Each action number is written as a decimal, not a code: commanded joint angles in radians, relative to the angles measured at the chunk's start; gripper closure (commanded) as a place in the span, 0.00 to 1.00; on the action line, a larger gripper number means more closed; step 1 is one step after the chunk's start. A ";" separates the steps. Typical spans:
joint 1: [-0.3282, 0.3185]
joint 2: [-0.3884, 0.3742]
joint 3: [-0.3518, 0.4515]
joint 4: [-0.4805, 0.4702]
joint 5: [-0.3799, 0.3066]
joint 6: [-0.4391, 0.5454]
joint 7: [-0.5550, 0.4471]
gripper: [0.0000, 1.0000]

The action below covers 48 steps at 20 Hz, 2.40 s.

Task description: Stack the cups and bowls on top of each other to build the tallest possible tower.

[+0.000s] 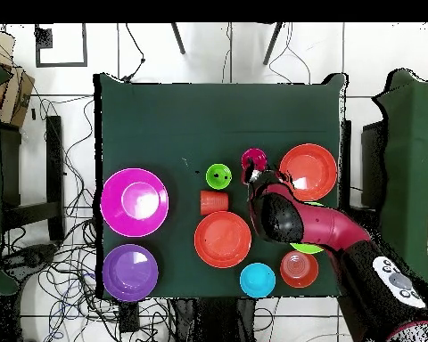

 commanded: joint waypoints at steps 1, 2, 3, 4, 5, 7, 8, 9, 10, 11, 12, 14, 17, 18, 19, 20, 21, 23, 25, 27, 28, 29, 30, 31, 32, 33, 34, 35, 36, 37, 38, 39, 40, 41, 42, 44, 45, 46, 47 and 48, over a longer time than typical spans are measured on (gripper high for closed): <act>0.067 -0.013 -0.025 0.091 0.030 0.042 0.154 0.00; 0.072 -0.020 -0.035 0.105 0.034 0.035 0.162 0.00; 0.079 -0.021 -0.044 0.117 0.037 0.025 0.171 0.00; 0.086 -0.026 -0.055 0.127 0.040 0.015 0.178 0.00; 0.094 -0.029 -0.065 0.137 0.043 0.004 0.184 0.00; 0.103 -0.038 -0.081 0.155 0.047 -0.012 0.190 0.00; 0.106 -0.040 -0.088 0.162 0.046 -0.019 0.191 0.00; 0.116 -0.046 -0.102 0.168 0.046 -0.027 0.191 0.00; 0.121 -0.051 -0.112 0.176 0.040 -0.033 0.188 0.00; 0.125 -0.064 -0.119 0.190 0.035 -0.037 0.187 0.00; 0.137 -0.088 -0.136 0.205 0.028 -0.023 0.180 0.00; 0.154 -0.134 -0.169 0.249 0.018 -0.026 0.184 0.00; 0.161 -0.267 -0.196 0.359 0.013 -0.006 0.191 0.00; 0.162 -0.311 -0.200 0.396 0.015 0.001 0.195 0.00; 0.177 -0.332 -0.215 0.417 0.019 0.000 0.200 0.00; 0.191 -0.353 -0.230 0.438 0.023 -0.001 0.205 0.00; 0.200 -0.378 -0.237 0.462 0.029 -0.001 0.211 0.00; 0.219 -0.423 -0.249 0.507 0.037 -0.001 0.220 0.00; 0.245 -0.422 -0.269 0.524 0.043 -0.022 0.229 0.00; 0.295 -0.411 -0.317 0.522 0.057 -0.055 0.242 0.00; 0.324 -0.399 -0.346 0.511 0.062 -0.073 0.243 0.00; 0.339 -0.397 -0.363 0.506 0.065 -0.080 0.241 0.00; 0.349 -0.390 -0.378 0.491 0.059 -0.085 0.231 0.00; 0.348 -0.384 -0.387 0.481 0.052 -0.088 0.223 0.00; 0.334 -0.379 -0.385 0.474 0.042 -0.089 0.218 0.00; 0.315 -0.377 -0.382 0.473 0.030 -0.097 0.215 0.00; 0.296 -0.384 -0.384 0.470 0.020 -0.097 0.210 0.00; 0.278 -0.391 -0.385 0.467 0.009 -0.095 0.203 0.00; 0.257 -0.396 -0.387 0.468 -0.004 -0.101 0.198 0.00; 0.244 -0.410 -0.397 0.466 -0.021 -0.104 0.185 0.00; 0.222 -0.412 -0.394 0.469 -0.033 -0.103 0.177 0.00; 0.207 -0.413 -0.396 0.465 -0.050 -0.097 0.160 0.00; 0.201 -0.398 -0.411 0.458 -0.066 -0.114 0.149 0.00; 0.187 -0.393 -0.412 0.456 -0.075 -0.120 0.145 0.00; 0.174 -0.392 -0.409 0.455 -0.084 -0.125 0.143 0.00; 0.163 -0.381 -0.408 0.453 -0.090 -0.136 0.144 0.00; 0.171 -0.361 -0.419 0.450 -0.087 -0.156 0.150 0.00; 0.181 -0.338 -0.430 0.446 -0.082 -0.177 0.157 0.00; 0.199 -0.316 -0.447 0.437 -0.073 -0.191 0.159 0.00; 0.204 -0.292 -0.457 0.432 -0.071 -0.211 0.161 0.00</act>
